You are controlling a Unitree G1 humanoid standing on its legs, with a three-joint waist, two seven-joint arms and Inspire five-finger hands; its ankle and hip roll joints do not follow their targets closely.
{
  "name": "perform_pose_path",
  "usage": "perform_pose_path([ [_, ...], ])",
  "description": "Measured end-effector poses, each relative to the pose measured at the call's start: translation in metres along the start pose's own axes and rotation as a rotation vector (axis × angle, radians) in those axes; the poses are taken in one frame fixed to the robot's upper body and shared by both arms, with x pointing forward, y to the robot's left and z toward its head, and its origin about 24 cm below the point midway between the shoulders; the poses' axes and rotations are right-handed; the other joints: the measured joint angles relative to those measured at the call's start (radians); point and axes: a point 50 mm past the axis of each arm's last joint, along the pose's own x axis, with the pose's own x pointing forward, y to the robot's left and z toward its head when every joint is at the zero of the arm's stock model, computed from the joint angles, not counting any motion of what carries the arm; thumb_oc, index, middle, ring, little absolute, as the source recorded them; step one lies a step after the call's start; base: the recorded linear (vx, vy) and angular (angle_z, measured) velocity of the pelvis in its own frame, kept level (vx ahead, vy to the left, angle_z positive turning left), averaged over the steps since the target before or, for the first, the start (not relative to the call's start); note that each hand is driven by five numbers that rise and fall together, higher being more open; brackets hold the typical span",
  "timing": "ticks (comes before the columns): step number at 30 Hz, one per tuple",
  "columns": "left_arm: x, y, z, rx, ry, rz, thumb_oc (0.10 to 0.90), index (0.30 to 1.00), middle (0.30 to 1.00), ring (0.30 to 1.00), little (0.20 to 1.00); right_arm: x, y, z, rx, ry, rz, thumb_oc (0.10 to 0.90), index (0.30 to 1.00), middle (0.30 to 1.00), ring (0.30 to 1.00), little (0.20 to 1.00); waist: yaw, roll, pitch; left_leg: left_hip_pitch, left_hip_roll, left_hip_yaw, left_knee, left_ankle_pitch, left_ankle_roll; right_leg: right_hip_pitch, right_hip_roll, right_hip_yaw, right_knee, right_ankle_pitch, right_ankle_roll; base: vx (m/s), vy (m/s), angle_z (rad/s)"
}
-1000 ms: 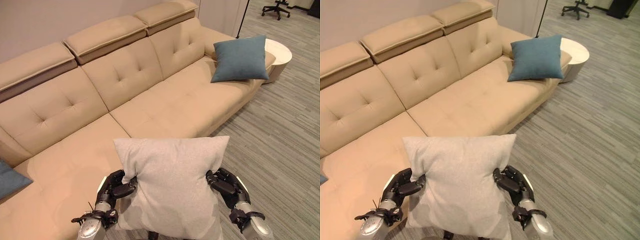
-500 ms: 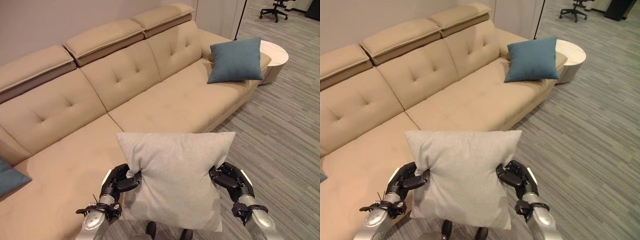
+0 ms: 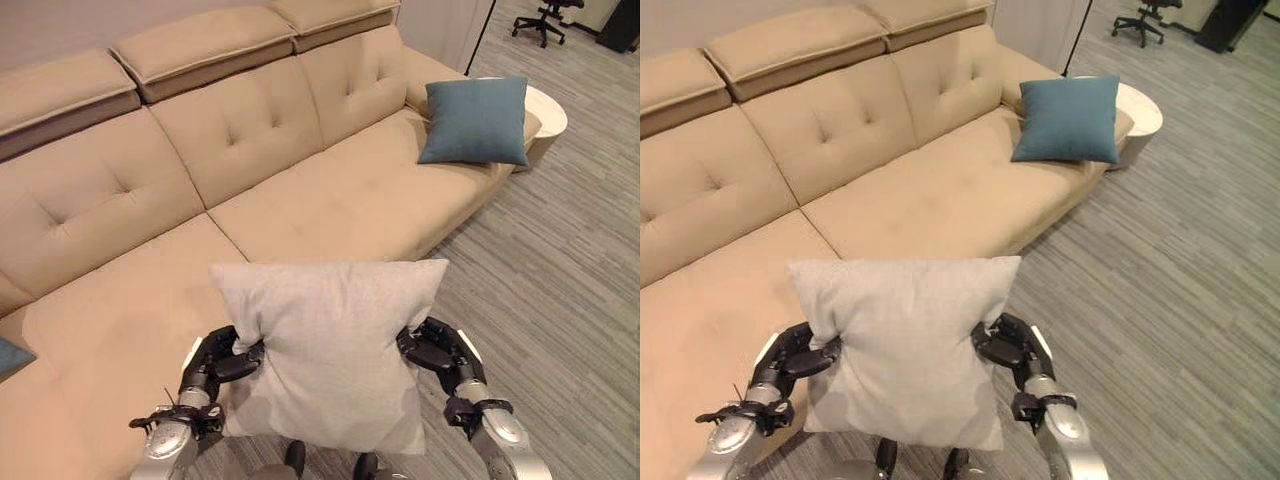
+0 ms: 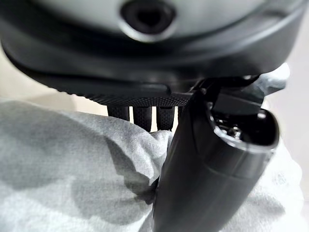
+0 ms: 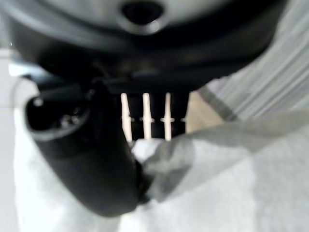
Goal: Pick up all the scattered cushions and arrange them neatly on the sofa.
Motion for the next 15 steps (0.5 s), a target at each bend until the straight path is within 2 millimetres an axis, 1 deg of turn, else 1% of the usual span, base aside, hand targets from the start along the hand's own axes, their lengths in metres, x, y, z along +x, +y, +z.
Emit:
perform_pose_path([
  [1,0.000,0.002,0.001,-0.001,-0.004,0.007,0.400,0.300,0.300,0.300,0.300,0.000,0.001,0.000,-0.006,0.000,0.006,0.400,0.300,0.300,0.300,0.300,0.006,0.000,0.000,0.007,-0.006,-0.008,-0.011,-0.001,-0.001,-0.001,0.003,0.019,-0.037,-0.005,-0.001,0.21,-0.052,0.34],
  [3,0.000,0.003,0.001,-0.006,-0.004,0.018,0.400,0.300,0.300,0.300,0.300,0.003,0.003,0.004,-0.020,-0.011,0.023,0.400,0.300,0.300,0.300,0.300,0.007,-0.003,-0.001,0.018,-0.013,-0.035,-0.037,0.001,-0.002,-0.003,0.020,0.064,-0.160,-0.007,-0.014,0.22,-0.081,0.33],
  [4,0.000,0.004,0.000,-0.015,-0.002,0.020,0.400,0.300,0.300,0.300,0.300,0.005,0.003,0.005,-0.023,-0.017,0.026,0.400,0.300,0.300,0.300,0.300,0.005,0.004,0.003,0.019,-0.013,-0.054,-0.040,0.001,-0.002,-0.011,0.038,0.097,-0.217,-0.001,-0.021,0.22,-0.134,0.40],
  [5,0.001,0.004,0.000,-0.018,0.001,0.020,0.400,0.300,0.300,0.300,0.300,0.005,0.003,0.006,-0.025,-0.019,0.025,0.400,0.300,0.300,0.300,0.300,0.001,0.010,0.005,0.022,-0.013,-0.069,-0.046,0.001,-0.003,-0.026,0.051,0.116,-0.257,0.006,-0.026,0.22,-0.183,0.47],
  [6,0.001,0.003,-0.001,-0.020,0.005,0.022,0.400,0.300,0.300,0.300,0.300,0.005,0.003,0.006,-0.031,-0.018,0.025,0.400,0.300,0.300,0.300,0.300,-0.002,0.013,0.007,0.028,-0.013,-0.085,-0.050,-0.002,-0.009,-0.042,0.065,0.135,-0.304,0.030,-0.025,0.19,-0.196,0.63],
  [7,0.002,0.002,-0.003,-0.026,0.011,0.021,0.400,0.300,0.300,0.300,0.300,0.004,0.002,0.004,-0.035,-0.013,0.023,0.400,0.300,0.300,0.300,0.300,-0.009,0.014,0.008,0.038,-0.014,-0.117,-0.056,-0.005,-0.018,-0.037,0.079,0.133,-0.354,0.061,-0.034,0.20,-0.227,0.92],
  [8,0.001,0.000,-0.005,-0.028,0.016,0.018,0.400,0.300,0.300,0.300,0.300,0.002,0.001,0.002,-0.035,-0.002,0.016,0.400,0.300,0.300,0.300,0.300,-0.028,0.013,0.008,0.054,-0.015,-0.153,-0.062,-0.009,-0.027,-0.013,0.084,0.128,-0.409,0.092,-0.056,0.16,-0.225,1.06],
  [9,0.000,-0.001,-0.007,-0.028,0.025,0.013,0.400,0.300,0.300,0.300,0.300,-0.001,-0.001,-0.002,-0.034,0.011,0.008,0.400,0.300,0.300,0.300,0.300,-0.028,0.003,0.001,0.076,-0.017,-0.171,-0.072,-0.015,-0.036,0.011,0.087,0.104,-0.449,0.124,-0.068,0.15,-0.244,1.04],
  [10,-0.003,-0.001,-0.011,-0.032,0.039,0.016,0.400,0.300,0.300,0.300,0.300,-0.002,-0.002,-0.005,-0.039,0.025,0.004,0.400,0.300,0.300,0.300,0.300,-0.023,-0.010,-0.007,0.098,-0.022,-0.201,-0.075,-0.028,-0.056,0.048,0.097,0.081,-0.473,0.168,-0.087,0.11,-0.192,0.98],
  [11,-0.003,-0.006,-0.014,-0.048,0.046,0.010,0.400,0.300,0.300,0.300,0.300,-0.003,-0.007,-0.006,-0.047,0.033,-0.008,0.400,0.300,0.300,0.300,0.300,-0.025,-0.003,-0.012,0.102,-0.012,-0.232,-0.063,-0.038,-0.070,0.077,0.101,0.071,-0.496,0.208,-0.114,0.07,-0.201,1.12],
  [12,-0.002,-0.015,-0.014,-0.071,0.038,-0.009,0.400,0.300,0.300,0.300,0.300,-0.002,-0.014,0.000,-0.067,0.022,-0.026,0.400,0.300,0.300,0.300,0.300,-0.010,0.000,-0.014,0.044,-0.005,-0.222,0.035,-0.051,-0.092,0.107,0.113,0.019,-0.536,0.213,-0.133,0.04,-0.173,1.08],
  [13,-0.001,-0.018,-0.014,-0.077,0.037,-0.016,0.400,0.300,0.300,0.300,0.300,0.000,-0.017,0.004,-0.086,0.012,-0.028,0.400,0.300,0.300,0.300,0.300,-0.007,0.000,-0.014,-0.011,-0.009,-0.195,0.132,-0.064,-0.112,0.115,0.117,0.000,-0.550,0.214,-0.144,0.02,-0.161,0.81],
  [14,-0.001,-0.020,-0.015,-0.081,0.037,-0.018,0.400,0.300,0.300,0.300,0.300,0.002,-0.020,0.010,-0.105,0.001,-0.029,0.400,0.300,0.300,0.300,0.300,-0.002,-0.006,-0.011,-0.071,-0.014,-0.154,0.250,-0.070,-0.118,0.121,0.117,-0.007,-0.553,0.209,-0.155,0.04,-0.102,0.45],
  [15,-0.002,-0.021,-0.016,-0.086,0.042,-0.021,0.400,0.300,0.300,0.300,0.300,0.004,-0.020,0.012,-0.112,-0.007,-0.027,0.400,0.300,0.300,0.300,0.300,0.004,-0.012,-0.007,-0.128,-0.004,-0.101,0.347,-0.088,-0.108,0.136,0.118,-0.013,-0.554,0.191,-0.188,0.07,-0.084,0.34],
])
